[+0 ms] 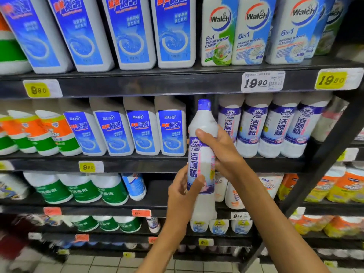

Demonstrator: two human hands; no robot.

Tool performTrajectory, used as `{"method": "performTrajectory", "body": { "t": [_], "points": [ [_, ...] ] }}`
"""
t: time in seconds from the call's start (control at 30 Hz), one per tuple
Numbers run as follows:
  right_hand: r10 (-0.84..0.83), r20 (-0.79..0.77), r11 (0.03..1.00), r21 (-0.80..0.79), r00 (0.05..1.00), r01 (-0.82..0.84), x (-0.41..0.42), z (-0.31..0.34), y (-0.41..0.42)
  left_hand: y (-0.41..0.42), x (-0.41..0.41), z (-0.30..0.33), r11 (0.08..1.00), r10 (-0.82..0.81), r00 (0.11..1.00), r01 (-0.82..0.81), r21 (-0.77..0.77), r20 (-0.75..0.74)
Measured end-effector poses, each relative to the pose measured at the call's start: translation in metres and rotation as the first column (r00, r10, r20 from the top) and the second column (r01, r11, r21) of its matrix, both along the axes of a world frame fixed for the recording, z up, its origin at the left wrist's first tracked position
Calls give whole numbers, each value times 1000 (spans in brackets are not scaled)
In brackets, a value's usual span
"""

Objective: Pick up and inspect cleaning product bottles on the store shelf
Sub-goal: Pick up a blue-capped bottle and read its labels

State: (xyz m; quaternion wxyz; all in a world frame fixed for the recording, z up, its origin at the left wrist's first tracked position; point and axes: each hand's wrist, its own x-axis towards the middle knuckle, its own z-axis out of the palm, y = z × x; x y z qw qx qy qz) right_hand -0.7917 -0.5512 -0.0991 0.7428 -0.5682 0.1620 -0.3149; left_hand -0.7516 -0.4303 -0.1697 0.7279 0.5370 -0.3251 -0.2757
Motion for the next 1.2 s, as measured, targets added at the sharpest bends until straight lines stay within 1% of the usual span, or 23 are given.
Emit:
{"method": "performTrajectory", "body": {
  "t": [0.07,0.1,0.17,0.2,0.27,0.33,0.4,0.43,0.47,0.57,0.6,0.7,0.77,0.83,0.87,0.93,1.0,1.03,1.07,1.1,1.13,1.17,1.2],
  "points": [
    [-14,-27,999,-50,1000,12,4,-1,7,7,-1,-1,995,-1,1000,3,100,-17],
    [-29,-43,999,-39,999,27,7,-1,11,11,1,1,986,6,1000,-2,168,-21],
    [-25,-15,993,116,1000,27,11,0,16,19,5,6,962,10,996,14,271,-90],
    [-4,24,978,209,1000,-1,12,1,17,24,10,6,959,-12,989,53,277,-147],
    [45,89,953,294,995,-70,12,4,20,34,20,8,962,-171,944,222,161,-281],
    [148,129,915,357,981,-185,12,5,23,45,21,13,923,-336,836,384,25,-435],
    [236,207,844,441,949,-306,15,5,29,51,18,17,895,-393,746,443,-39,-538],
    [250,232,824,460,940,-332,16,5,31,53,17,15,899,-386,747,435,-41,-542],
    [252,237,826,453,938,-337,18,5,33,55,17,13,913,-358,778,409,-16,-516],
    [204,151,930,280,967,-240,22,9,37,62,19,10,955,-197,931,254,155,-307],
    [174,114,956,218,978,-195,23,10,38,65,19,11,957,-148,958,202,208,-246],
    [133,60,975,173,989,-142,24,7,43,68,16,12,949,-85,982,132,288,-170],
    [142,75,954,255,987,-156,23,5,44,71,15,13,948,-106,976,157,278,-190],
    [153,120,915,358,981,-187,20,3,42,75,17,15,944,-177,919,260,202,-353],
    [144,146,909,372,979,-189,17,0,42,77,17,16,929,-244,861,339,146,-447],
    [117,203,898,397,972,-191,14,-6,44,80,14,20,872,-386,700,490,10,-600],
    [113,293,828,500,950,-253,15,-11,47,79,10,18,816,-494,538,557,-152,-683],
    [116,313,796,538,942,-277,17,-10,47,78,7,16,798,-527,483,564,-211,-700],
    [121,306,784,554,944,-280,17,-10,47,77,5,14,792,-539,454,561,-242,-710],
    [125,281,792,549,952,-266,18,-8,45,76,3,12,794,-535,451,558,-243,-714],
    [133,247,814,525,960,-248,18,-5,44,74,2,11,807,-513,484,554,-205,-708],
    [143,200,846,484,969,-224,17,-2,43,74,2,9,829,-475,558,542,-134,-680],
    [141,140,885,427,980,-188,15,1,41,74,3,6,858,-419,662,512,-33,-621]
  ]
}}
